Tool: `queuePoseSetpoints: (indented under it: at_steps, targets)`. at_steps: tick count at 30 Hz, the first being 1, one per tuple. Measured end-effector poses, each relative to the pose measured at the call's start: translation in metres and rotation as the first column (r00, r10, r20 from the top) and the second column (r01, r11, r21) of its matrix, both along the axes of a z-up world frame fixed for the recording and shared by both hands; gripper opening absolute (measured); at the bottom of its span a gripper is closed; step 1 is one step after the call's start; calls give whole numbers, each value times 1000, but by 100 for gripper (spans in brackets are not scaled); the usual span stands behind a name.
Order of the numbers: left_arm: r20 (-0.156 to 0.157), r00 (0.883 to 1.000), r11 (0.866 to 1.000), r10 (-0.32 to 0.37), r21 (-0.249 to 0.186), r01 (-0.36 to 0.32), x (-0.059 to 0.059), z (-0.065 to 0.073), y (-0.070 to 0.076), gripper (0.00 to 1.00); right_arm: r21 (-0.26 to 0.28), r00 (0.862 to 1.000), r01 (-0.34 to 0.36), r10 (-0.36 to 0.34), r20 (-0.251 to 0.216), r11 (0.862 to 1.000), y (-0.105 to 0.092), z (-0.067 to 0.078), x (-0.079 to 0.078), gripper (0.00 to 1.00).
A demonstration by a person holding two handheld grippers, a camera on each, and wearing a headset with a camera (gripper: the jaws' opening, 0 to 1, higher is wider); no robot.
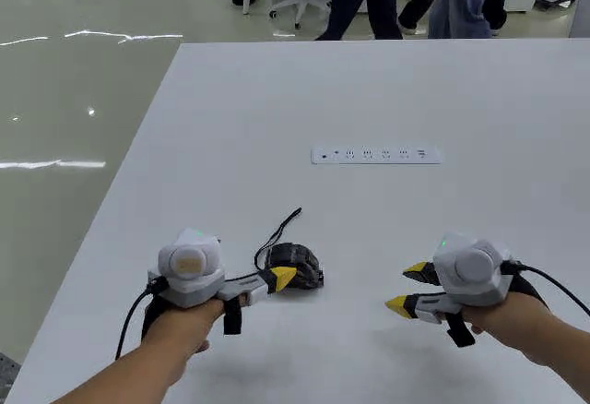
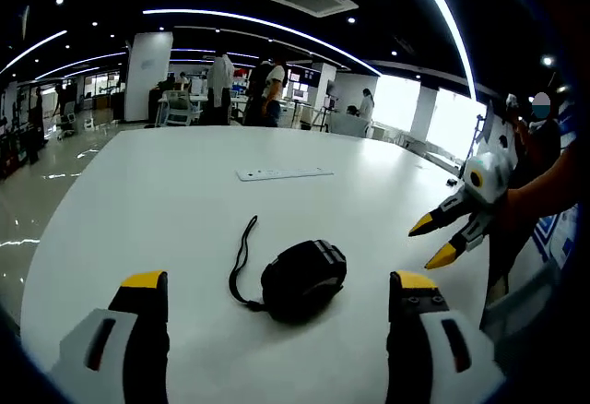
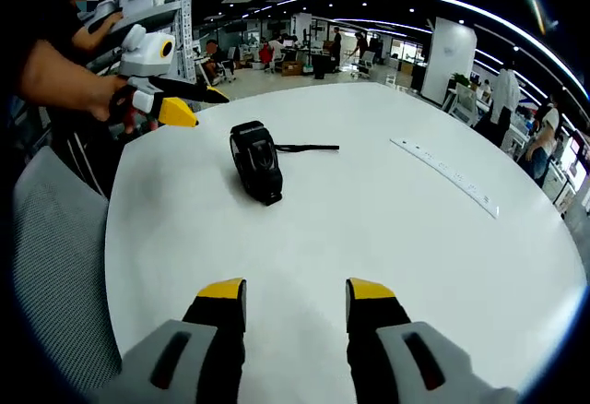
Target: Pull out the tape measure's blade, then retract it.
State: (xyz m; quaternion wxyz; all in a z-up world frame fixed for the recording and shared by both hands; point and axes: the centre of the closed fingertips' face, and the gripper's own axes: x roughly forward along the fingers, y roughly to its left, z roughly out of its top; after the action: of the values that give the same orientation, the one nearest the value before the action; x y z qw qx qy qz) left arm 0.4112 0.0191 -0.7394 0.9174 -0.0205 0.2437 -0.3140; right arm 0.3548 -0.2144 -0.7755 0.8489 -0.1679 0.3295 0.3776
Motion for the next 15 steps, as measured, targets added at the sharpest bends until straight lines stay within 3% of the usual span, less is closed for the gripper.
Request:
queuePoseSetpoints:
  at_steps: [2, 5, 7, 10, 11, 15]
  targets:
    - [5, 999, 998, -38, 60, 37, -11, -6, 13, 99, 34, 998, 58, -58, -5, 998, -10, 4, -8, 53]
    - [-7, 1000, 998, -31, 49, 31, -24, -5, 29, 99, 65, 994, 107, -107, -9, 992, -21, 7, -17, 70]
    - [11, 1000, 999, -16, 33, 16, -33, 0, 41, 99, 84, 989, 147, -147, -5, 986, -30, 10, -24, 79]
    - [-5, 1000, 1000, 19, 3, -19, -43, 4, 58, 99, 110, 978, 207, -208, -4, 972, -44, 15, -34, 91]
    - [6, 999, 999, 32, 4, -33, -48, 8, 66, 99, 111, 975, 218, -221, 9, 970, -50, 16, -39, 96]
    - [11, 998, 998, 57, 10, -57, -66, 10, 87, 99, 94, 965, 252, -257, 48, 963, -71, 22, -60, 100]
